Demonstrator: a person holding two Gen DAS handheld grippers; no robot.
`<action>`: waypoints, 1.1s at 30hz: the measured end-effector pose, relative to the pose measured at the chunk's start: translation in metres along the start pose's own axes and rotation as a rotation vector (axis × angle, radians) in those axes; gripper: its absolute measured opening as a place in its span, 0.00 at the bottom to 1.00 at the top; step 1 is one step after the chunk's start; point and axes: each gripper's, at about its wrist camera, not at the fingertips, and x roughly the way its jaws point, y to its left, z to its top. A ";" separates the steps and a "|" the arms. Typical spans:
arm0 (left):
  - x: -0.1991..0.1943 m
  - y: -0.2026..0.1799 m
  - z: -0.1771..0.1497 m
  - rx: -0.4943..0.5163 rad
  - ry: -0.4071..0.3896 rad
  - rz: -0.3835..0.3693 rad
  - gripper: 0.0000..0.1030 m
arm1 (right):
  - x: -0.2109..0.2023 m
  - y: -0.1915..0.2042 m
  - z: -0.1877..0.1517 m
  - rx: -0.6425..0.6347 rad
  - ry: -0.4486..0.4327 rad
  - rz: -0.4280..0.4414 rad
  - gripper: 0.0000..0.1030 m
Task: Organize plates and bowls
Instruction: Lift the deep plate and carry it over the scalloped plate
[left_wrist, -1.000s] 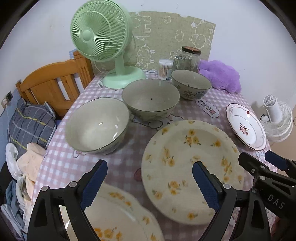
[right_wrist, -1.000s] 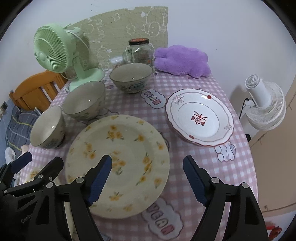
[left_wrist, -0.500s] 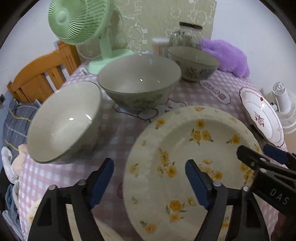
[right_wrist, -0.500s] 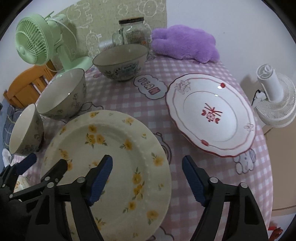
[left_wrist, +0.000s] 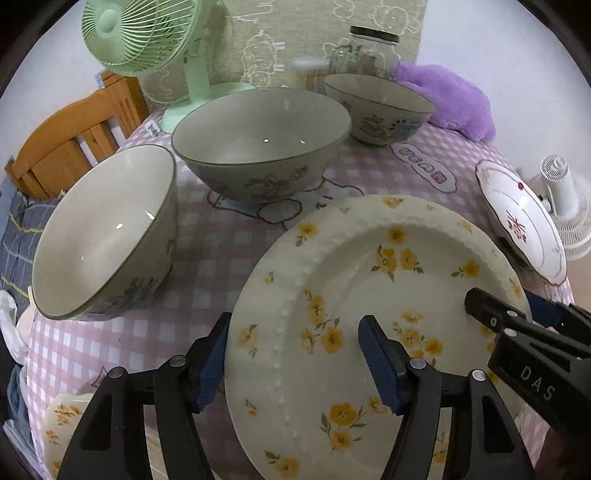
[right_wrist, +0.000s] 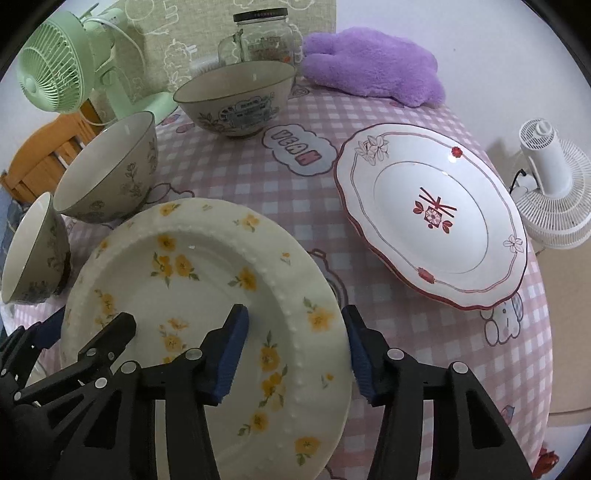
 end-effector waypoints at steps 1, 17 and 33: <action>-0.001 -0.002 -0.001 0.001 0.003 -0.005 0.66 | -0.002 0.000 0.000 0.004 0.004 -0.008 0.53; -0.016 -0.031 -0.030 0.078 0.040 -0.045 0.62 | -0.024 -0.038 -0.041 0.050 0.066 -0.040 0.56; -0.029 -0.045 -0.032 0.027 0.048 -0.039 0.61 | -0.027 -0.039 -0.048 0.032 0.096 -0.022 0.65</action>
